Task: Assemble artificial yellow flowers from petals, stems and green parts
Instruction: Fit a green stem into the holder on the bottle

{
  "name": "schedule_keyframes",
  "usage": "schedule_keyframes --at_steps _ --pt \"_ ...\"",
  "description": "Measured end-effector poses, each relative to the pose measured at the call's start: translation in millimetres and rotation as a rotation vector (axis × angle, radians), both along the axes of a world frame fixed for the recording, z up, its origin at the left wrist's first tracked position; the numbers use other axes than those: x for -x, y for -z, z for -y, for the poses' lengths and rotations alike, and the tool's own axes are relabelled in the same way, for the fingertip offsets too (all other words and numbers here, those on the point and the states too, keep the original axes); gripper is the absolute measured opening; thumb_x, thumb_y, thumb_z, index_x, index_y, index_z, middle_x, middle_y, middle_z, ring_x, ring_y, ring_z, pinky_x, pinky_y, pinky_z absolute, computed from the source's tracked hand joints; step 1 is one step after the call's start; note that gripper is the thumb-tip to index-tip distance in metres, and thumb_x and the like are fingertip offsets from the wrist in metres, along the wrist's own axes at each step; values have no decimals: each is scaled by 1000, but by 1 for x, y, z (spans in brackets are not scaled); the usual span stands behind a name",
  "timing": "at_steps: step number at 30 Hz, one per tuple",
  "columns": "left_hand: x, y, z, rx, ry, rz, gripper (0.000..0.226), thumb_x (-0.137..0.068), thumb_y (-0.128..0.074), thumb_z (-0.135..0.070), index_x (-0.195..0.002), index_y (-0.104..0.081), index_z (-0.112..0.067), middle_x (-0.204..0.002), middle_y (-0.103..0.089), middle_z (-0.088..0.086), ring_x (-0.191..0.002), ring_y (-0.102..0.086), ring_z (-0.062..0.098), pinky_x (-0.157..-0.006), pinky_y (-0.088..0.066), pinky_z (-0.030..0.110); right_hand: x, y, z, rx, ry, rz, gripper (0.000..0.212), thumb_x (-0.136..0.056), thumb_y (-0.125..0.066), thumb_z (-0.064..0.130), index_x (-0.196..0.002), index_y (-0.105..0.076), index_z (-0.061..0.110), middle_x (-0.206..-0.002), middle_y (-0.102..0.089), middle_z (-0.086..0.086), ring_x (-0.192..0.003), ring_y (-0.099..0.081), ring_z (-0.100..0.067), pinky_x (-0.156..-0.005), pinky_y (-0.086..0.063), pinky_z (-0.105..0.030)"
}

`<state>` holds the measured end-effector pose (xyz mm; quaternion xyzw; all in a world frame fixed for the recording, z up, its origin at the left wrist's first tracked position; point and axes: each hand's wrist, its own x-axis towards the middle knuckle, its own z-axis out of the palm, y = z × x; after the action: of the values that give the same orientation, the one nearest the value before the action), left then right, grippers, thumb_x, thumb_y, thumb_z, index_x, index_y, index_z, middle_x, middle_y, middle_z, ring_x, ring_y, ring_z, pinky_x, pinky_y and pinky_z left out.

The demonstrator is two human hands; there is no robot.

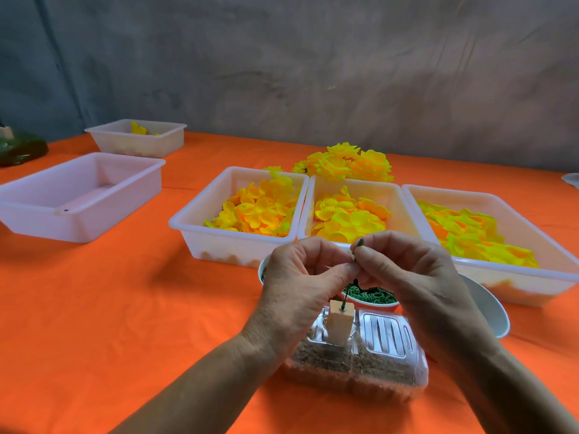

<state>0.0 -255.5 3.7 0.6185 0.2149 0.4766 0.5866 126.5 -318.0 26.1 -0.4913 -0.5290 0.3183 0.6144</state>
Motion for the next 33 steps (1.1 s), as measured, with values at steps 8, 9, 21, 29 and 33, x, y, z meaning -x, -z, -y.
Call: schedule_keyframes --at_steps 8,9,21,29,33 --pt "0 -4 3 -26 29 10 9 -67 -76 -18 -69 -68 -15 -60 -67 -4 -54 -60 4 -52 -45 15 3 2 2 -183 177 364 2 -79 -66 18 -77 -66 18 -68 -68 3 -64 -64 -8 -63 -54 -27" --pt "0 -4 3 -29 27 4 9 -71 -76 -12 -70 -67 -14 -60 -67 -4 -54 -60 4 -52 -45 15 3 3 2 -193 197 369 3 -79 -68 20 -78 -66 19 -69 -69 1 -66 -66 -11 -65 -56 -32" --pt "-1 -1 3 -44 -34 -8 9 -72 -77 -10 -74 -69 -13 -75 -72 12 -69 -67 20 -60 -50 24 4 4 0 101 11 -254 20 -59 -75 28 -71 -74 12 -66 -68 -4 -63 -64 -11 -58 -52 -19" --pt "3 -5 5 -30 -25 50 10 -80 -67 3 -80 -70 -6 -68 -70 4 -58 -62 6 -50 -47 13 6 3 -4 310 -108 -702 6 -65 -67 13 -64 -72 14 -66 -64 1 -54 -58 -4 -52 -49 -16" --pt "2 -7 4 -86 -73 11 10 -79 -70 1 -81 -71 -8 -75 -72 10 -62 -64 9 -51 -48 14 5 1 -5 354 -121 -758 7 -69 -64 12 -73 -69 9 -68 -65 -1 -53 -57 -4 -50 -48 -15"
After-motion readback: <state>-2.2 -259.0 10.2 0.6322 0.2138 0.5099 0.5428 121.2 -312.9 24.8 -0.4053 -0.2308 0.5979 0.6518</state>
